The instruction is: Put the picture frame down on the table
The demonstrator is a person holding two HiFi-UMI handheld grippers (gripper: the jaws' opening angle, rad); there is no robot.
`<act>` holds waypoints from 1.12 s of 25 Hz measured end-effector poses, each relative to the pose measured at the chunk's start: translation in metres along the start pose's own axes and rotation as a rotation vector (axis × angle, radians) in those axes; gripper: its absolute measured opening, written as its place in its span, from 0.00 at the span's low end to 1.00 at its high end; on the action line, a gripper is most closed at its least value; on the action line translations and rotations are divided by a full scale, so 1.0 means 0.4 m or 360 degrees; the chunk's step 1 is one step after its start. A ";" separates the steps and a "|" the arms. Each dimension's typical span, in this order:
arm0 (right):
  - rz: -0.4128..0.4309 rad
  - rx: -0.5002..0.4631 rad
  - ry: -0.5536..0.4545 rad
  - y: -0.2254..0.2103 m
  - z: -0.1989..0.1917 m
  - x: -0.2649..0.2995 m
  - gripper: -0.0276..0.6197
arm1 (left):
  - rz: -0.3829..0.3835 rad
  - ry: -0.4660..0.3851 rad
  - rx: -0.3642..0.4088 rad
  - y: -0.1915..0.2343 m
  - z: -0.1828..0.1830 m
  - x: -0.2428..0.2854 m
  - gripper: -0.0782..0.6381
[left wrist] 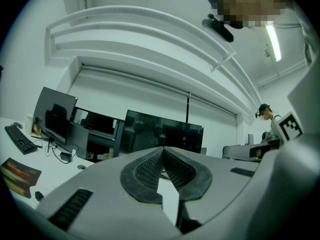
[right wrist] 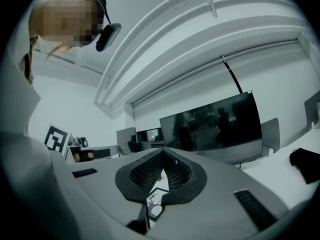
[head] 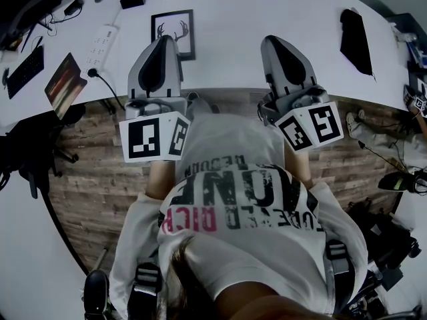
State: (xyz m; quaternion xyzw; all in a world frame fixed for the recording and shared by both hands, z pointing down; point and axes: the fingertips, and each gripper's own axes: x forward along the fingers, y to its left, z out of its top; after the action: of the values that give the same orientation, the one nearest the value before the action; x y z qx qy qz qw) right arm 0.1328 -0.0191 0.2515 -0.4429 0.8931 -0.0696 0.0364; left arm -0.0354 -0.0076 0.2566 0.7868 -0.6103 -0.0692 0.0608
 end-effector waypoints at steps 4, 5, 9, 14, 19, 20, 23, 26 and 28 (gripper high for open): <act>0.0001 -0.0002 0.0002 -0.004 0.000 0.004 0.05 | -0.0008 0.0007 -0.0003 -0.003 -0.005 0.008 0.11; 0.0001 -0.0006 0.0002 -0.005 0.001 0.004 0.05 | -0.0010 0.0008 -0.0003 -0.004 -0.005 0.009 0.11; -0.0001 -0.0018 0.0008 -0.007 0.003 0.005 0.05 | -0.0020 0.0012 -0.0002 -0.009 -0.003 0.015 0.11; -0.0008 -0.0005 0.0011 -0.010 0.000 0.006 0.05 | -0.0031 0.0015 -0.0004 -0.012 -0.003 0.021 0.11; -0.0007 -0.0005 0.0015 -0.012 -0.003 0.008 0.05 | -0.0035 0.0016 -0.0010 -0.014 -0.005 0.023 0.11; -0.0006 -0.0005 0.0016 -0.012 -0.003 0.009 0.05 | -0.0034 0.0016 -0.0010 -0.013 -0.005 0.024 0.11; -0.0007 -0.0006 0.0022 -0.015 -0.005 0.008 0.05 | -0.0031 0.0020 -0.0013 -0.014 -0.007 0.024 0.11; -0.0006 -0.0006 0.0025 -0.016 -0.004 0.008 0.05 | -0.0030 0.0023 -0.0015 -0.015 -0.008 0.025 0.11; -0.0004 -0.0005 0.0025 -0.014 -0.006 0.008 0.05 | -0.0030 0.0026 -0.0015 -0.014 -0.011 0.024 0.11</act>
State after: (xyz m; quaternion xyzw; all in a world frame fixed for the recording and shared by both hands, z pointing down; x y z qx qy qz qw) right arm 0.1351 -0.0249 0.2548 -0.4436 0.8929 -0.0716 0.0285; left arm -0.0268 -0.0156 0.2594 0.7926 -0.6021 -0.0662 0.0690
